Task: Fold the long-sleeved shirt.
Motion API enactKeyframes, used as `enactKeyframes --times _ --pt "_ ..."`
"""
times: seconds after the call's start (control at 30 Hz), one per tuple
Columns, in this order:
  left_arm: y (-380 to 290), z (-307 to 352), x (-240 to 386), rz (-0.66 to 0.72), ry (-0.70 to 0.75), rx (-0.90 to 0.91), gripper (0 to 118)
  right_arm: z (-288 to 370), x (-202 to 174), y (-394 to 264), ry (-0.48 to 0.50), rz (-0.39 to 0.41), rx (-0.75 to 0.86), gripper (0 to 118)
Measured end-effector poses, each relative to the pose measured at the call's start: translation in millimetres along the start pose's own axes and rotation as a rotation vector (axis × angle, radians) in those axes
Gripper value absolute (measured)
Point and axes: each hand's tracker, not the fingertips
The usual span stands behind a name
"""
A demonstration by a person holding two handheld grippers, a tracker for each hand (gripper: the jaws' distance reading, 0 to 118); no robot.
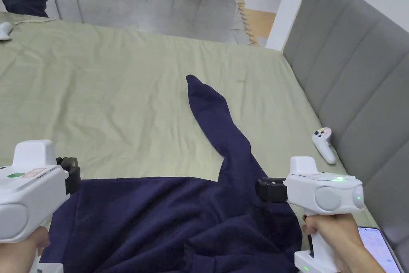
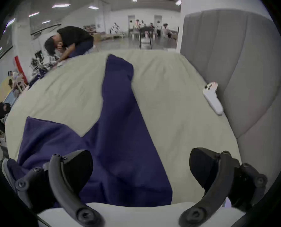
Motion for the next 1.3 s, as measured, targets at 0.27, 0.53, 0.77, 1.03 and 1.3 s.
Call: enactKeyframes --times 0.27,0.53,0.77,1.03,1.3 --pt "-6.1 -20.9 -14.8 0.017 0.02 -0.046 4 -48.5 -1.0 7.0 0.021 -0.097 -0.104 27" --pt "-9.5 -41.6 -41.2 0.057 0.031 -0.104 23 -60.0 7.4 3.6 0.059 -0.083 -0.084 0" --pt "-6.7 -93.4 -60.3 0.044 0.009 -0.242 108 -64.4 11.9 -5.4 0.084 -0.154 -0.082 0" --pt "-36.6 -134.6 -51.0 0.023 -0.008 -0.33 50 -61.8 8.9 -1.7 0.09 -0.127 -0.089 0" --pt "-17.1 -75.8 -67.0 0.106 -0.069 -0.222 19 0.4 3.7 6.9 0.098 -0.1 0.083 0"
